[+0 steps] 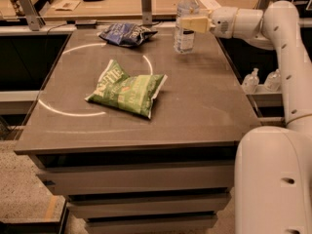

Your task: Move blue plastic bottle near green rice chip bag

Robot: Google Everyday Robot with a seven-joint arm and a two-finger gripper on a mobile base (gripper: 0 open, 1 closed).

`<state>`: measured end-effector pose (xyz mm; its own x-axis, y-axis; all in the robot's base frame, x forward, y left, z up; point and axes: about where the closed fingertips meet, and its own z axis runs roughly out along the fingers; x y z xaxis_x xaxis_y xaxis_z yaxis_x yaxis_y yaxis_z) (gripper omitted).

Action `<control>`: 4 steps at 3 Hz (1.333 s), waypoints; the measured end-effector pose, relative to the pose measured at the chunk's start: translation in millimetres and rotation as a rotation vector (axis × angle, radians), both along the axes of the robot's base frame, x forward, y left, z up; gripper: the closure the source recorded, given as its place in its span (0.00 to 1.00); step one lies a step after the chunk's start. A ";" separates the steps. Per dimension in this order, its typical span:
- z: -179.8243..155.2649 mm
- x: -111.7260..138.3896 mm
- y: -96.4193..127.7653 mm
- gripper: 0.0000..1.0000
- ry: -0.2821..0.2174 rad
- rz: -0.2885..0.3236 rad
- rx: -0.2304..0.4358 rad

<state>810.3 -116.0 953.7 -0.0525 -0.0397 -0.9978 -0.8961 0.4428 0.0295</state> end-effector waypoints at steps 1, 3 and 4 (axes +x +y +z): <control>16.7 -53.0 -6.3 1.00 0.050 0.105 0.042; 30.2 -132.6 2.9 1.00 -0.017 0.137 0.008; -13.0 -147.6 38.0 1.00 0.020 0.171 -0.029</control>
Offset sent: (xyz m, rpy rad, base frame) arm -0.1850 0.0170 -0.0126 0.0385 0.1210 0.1796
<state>662.7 -78.0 940.7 -0.0626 -0.0785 -0.9949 -0.9579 0.2846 0.0378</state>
